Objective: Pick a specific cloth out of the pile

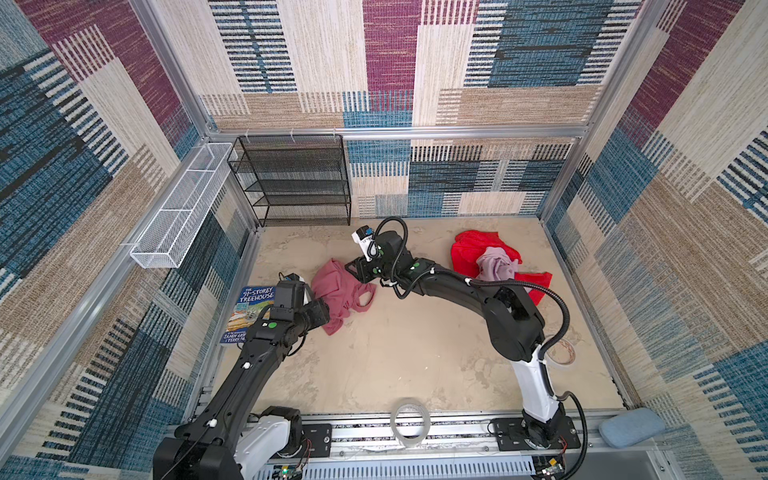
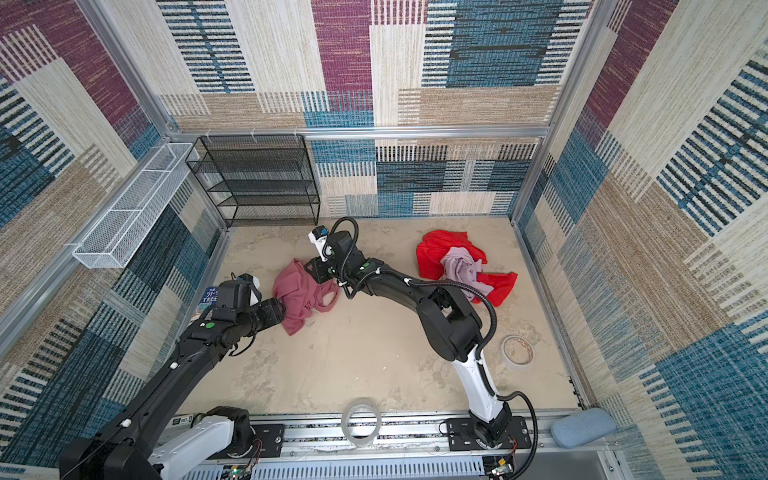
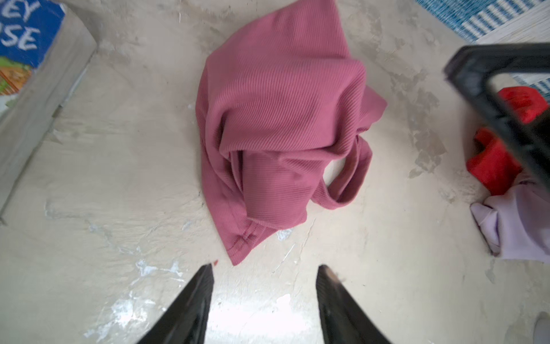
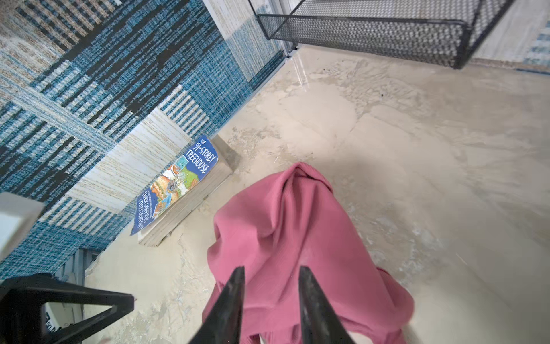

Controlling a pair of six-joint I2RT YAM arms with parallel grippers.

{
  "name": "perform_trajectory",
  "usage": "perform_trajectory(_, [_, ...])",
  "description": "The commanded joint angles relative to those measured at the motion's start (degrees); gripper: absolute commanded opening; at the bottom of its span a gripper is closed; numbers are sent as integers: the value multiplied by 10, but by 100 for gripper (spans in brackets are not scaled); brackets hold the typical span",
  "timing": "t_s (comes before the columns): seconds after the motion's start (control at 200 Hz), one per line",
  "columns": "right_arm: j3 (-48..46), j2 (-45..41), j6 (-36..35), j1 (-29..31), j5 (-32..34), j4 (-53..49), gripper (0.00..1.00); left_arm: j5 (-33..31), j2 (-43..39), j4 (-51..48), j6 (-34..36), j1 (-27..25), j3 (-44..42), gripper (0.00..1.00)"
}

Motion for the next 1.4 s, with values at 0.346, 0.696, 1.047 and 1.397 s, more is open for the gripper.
perform_trajectory(0.346, [-173,-111,42,-45,-8,99,35,-50,63,37,-36,-32,-49,50])
perform_trajectory(0.696, [-201,-130,46,-58,-5,99,36,-59,122,76,-41,-32,-53,43])
perform_trajectory(1.047, [-199,-122,50,-58,-2,98,35,-63,170,119,-40,-33,-60,42])
perform_trajectory(1.397, [-199,-121,51,-58,6,87,35,-51,216,148,-41,-33,-56,26])
